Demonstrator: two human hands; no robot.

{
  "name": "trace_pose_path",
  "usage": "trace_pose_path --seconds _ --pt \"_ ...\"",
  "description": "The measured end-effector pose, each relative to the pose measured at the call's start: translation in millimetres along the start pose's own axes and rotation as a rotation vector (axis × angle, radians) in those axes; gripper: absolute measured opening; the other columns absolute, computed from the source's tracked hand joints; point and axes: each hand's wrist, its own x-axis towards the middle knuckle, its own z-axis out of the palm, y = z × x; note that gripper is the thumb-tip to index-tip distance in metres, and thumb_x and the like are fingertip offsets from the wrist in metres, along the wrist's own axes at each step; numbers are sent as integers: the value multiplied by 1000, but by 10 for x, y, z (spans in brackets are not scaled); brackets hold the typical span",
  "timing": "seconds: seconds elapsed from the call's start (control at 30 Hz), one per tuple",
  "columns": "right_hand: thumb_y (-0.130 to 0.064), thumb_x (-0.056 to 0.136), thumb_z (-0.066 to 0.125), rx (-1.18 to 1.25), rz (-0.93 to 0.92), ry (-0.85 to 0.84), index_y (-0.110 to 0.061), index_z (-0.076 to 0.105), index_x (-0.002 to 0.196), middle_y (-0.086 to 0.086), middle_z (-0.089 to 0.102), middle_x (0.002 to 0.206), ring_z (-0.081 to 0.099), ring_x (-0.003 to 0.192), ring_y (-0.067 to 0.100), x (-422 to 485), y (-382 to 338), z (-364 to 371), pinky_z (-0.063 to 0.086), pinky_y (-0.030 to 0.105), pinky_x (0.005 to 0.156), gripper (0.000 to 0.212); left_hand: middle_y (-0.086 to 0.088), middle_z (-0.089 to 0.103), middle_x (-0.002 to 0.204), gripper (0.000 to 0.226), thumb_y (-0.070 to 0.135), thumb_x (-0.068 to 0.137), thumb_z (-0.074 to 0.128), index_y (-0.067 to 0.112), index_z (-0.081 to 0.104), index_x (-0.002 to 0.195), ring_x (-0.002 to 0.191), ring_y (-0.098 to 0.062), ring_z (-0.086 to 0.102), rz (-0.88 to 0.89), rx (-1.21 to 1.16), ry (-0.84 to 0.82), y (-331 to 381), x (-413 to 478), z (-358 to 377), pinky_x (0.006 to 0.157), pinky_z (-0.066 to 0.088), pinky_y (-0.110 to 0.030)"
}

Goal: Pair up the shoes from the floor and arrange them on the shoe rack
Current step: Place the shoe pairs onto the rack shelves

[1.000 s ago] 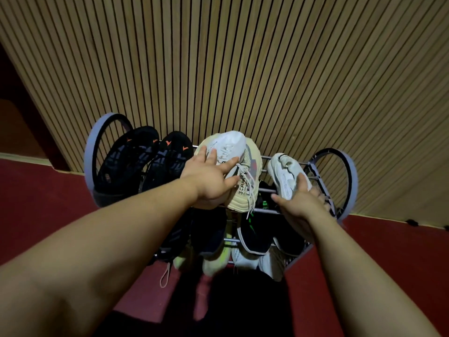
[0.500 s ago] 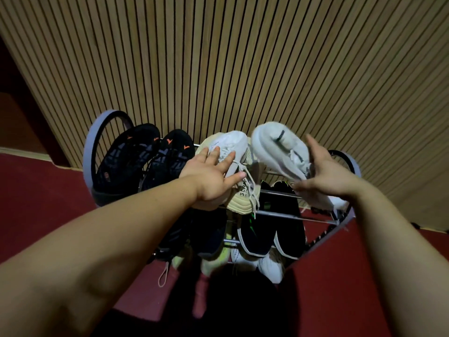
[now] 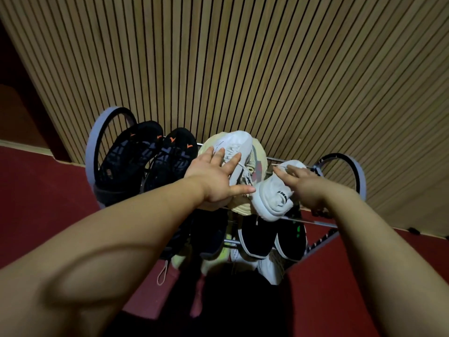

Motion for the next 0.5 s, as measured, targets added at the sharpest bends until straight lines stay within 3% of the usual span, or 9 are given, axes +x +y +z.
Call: trace_pose_path --seconds 0.07,0.17,0.27,0.37,0.43,0.5 --pt "-16 97 46 239 42 -22 -35 10 151 4 2 160 17 144 30 -164 -29 -88 24 36 112 68 -6 -4 160 90 83 75 16 37 -8 149 146 -26 -11 -2 -21 7 -5 2 2 119 -1 -40" --pt "-23 100 39 690 98 144 -22 30 148 8 31 153 35 136 25 -323 -244 34 32 26 102 49 -5 -3 160 87 81 78 16 38 -6 149 146 -25 -12 -6 -50 5 -20 -5 7 119 -1 -39" --pt "-35 103 26 917 30 257 -16 29 148 11 23 156 20 144 24 -333 -426 353 17 32 115 49 -5 -1 160 85 81 78 15 38 -4 150 146 -25 -11 -14 -51 12 -27 -2 15 119 0 -40" --pt "-49 100 21 1066 169 289 -18 25 149 10 11 159 7 147 23 -226 -612 404 11 36 116 59 -5 -1 160 81 79 81 14 39 -3 149 146 -25 -10 -29 -34 8 -21 13 19 119 1 -40" --pt "-65 91 29 1040 326 304 -16 22 150 12 9 158 8 146 28 -188 -728 335 13 39 116 77 -6 0 160 73 72 87 12 38 -2 150 147 -25 -9 -36 -18 27 0 26 24 119 1 -40" --pt "-72 81 43 916 354 325 -16 19 150 12 7 158 7 146 33 -229 -795 353 16 40 116 92 -6 2 160 64 64 93 12 37 0 150 147 -27 -7 -46 8 60 33 28 30 119 1 -40"
